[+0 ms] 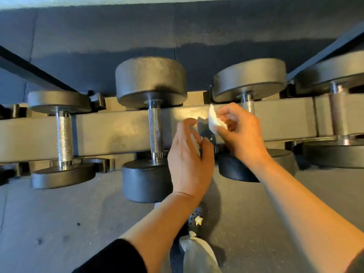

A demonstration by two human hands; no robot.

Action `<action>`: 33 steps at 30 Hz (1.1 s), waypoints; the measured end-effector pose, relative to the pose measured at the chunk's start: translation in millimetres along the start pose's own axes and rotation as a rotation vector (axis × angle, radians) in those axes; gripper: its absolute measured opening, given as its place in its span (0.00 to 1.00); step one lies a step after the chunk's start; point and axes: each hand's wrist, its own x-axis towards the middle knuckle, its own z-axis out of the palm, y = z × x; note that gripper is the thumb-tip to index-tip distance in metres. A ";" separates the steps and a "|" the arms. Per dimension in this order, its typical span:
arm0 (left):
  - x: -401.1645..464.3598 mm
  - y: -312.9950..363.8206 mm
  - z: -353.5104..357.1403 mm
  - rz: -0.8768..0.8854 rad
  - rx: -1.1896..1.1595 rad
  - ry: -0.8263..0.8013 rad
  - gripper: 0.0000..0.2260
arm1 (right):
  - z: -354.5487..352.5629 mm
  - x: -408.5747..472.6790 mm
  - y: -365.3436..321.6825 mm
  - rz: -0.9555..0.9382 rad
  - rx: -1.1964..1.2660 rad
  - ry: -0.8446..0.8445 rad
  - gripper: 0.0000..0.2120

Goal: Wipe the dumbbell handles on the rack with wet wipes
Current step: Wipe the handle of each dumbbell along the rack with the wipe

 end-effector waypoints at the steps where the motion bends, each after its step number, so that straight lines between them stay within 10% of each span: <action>1: 0.4 2.7 9.7 0.010 -0.027 -0.039 0.12 | -10.7 3.1 1.3 -0.025 -0.085 -0.006 0.12; 10: -12.8 -13.3 52.2 -0.003 -0.120 -0.249 0.15 | -40.6 27.1 25.0 -0.449 -0.779 -0.084 0.13; 21: -14.2 -29.2 47.1 -0.123 -0.292 -0.386 0.23 | -41.6 32.3 25.8 -0.472 -1.185 -0.298 0.08; 33: -19.3 -31.1 45.0 -0.115 -0.333 -0.411 0.26 | -48.6 13.5 31.5 -0.315 -0.961 -0.398 0.10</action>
